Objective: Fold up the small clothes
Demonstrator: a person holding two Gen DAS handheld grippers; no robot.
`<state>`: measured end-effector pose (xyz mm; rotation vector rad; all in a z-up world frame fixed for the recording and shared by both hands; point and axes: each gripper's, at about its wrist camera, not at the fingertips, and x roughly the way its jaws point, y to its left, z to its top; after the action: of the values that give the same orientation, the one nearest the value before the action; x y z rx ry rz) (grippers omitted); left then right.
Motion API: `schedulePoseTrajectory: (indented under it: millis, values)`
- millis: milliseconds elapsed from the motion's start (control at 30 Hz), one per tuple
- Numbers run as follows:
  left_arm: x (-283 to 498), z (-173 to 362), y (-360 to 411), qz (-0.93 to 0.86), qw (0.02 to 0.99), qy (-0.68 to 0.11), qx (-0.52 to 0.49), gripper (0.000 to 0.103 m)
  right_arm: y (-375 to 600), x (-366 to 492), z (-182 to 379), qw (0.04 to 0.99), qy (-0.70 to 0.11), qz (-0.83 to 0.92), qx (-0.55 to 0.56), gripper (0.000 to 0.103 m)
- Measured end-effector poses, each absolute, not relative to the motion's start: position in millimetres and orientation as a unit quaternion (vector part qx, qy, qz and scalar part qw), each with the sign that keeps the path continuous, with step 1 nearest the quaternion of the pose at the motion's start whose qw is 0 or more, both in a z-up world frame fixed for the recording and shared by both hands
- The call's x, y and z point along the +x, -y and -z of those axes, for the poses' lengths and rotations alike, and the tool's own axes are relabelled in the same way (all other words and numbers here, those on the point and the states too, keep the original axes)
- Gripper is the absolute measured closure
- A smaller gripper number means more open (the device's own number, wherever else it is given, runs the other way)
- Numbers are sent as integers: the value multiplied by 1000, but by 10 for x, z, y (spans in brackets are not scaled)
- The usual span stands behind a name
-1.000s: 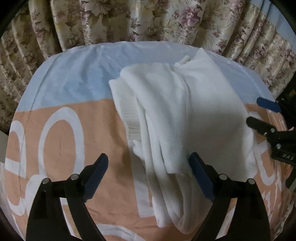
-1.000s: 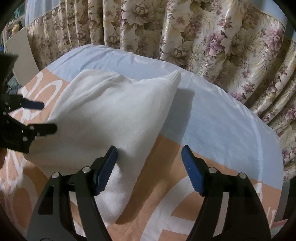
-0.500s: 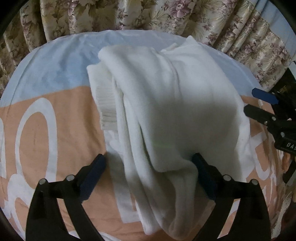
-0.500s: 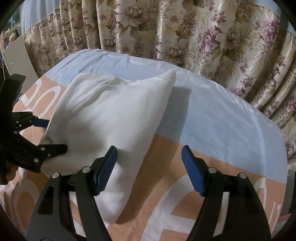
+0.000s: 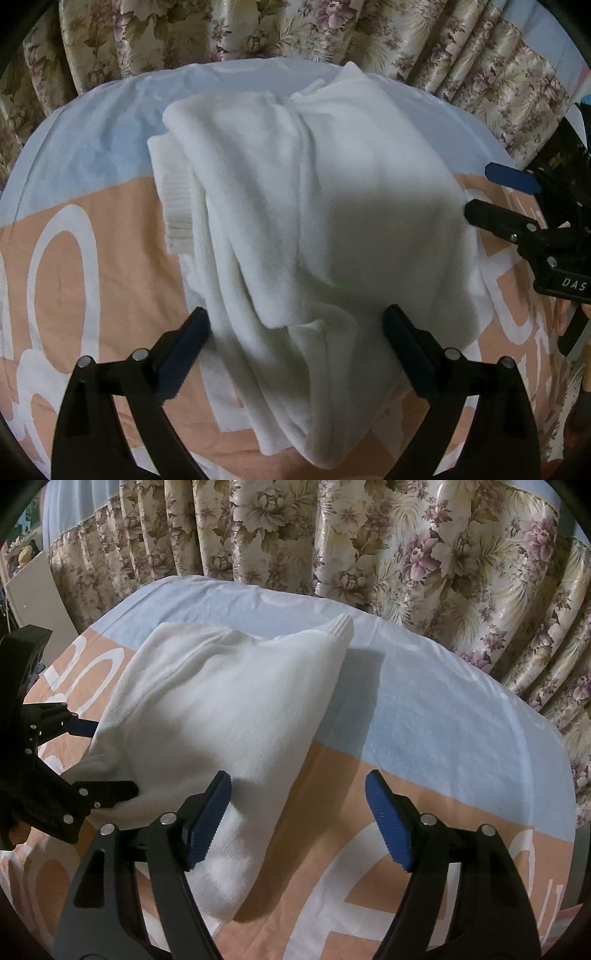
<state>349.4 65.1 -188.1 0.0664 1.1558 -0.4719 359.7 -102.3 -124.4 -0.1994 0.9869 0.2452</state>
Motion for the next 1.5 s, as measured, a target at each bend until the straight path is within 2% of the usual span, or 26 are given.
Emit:
schedulePoseTrajectory:
  millis: [100, 233, 267, 433, 467, 533, 633, 900, 1000, 1267, 1467, 1500]
  values:
    - [3502, 1862, -624, 212, 816, -537, 38, 8, 1055, 3577, 1270, 870, -472, -114, -83, 19]
    - [3581, 1967, -731, 183, 816, -548, 31, 9, 1109, 3551, 1294, 871, -475, -111, -61, 19]
    - [3587, 1963, -786, 183, 816, -547, 18, 15, 1130, 3550, 1300, 871, -477, -110, -53, 19]
    - [3561, 1932, -837, 189, 816, -545, 31, 28, 1138, 3527, 1305, 870, -479, -108, -52, 16]
    - [3544, 1934, -825, 193, 816, -545, 31, 38, 1124, 3529, 1309, 870, -477, -108, -56, 16]
    - [3537, 1894, -756, 207, 811, -547, 26, 51, 1099, 3544, 1322, 869, -477, -113, -59, 16]
    - [3539, 1885, -737, 206, 811, -547, 29, 55, 1030, 3572, 1355, 866, -480, -123, -64, 16]
    - [3556, 1877, -753, 209, 808, -550, 32, 57, 912, 3714, 1461, 853, -497, -140, -75, 18]
    - [3563, 1876, -735, 210, 807, -552, 33, 57, 851, 3739, 1493, 844, -508, -158, -69, 30]
    - [3564, 1867, -711, 209, 807, -551, 36, 57, 743, 3839, 1599, 829, -522, -193, -57, 27]
    - [3567, 1866, -730, 211, 808, -550, 31, 59, 674, 3854, 1639, 825, -521, -206, -69, 28]
    - [3562, 1863, -731, 212, 808, -549, 32, 60, 657, 3843, 1635, 826, -519, -207, -74, 33]
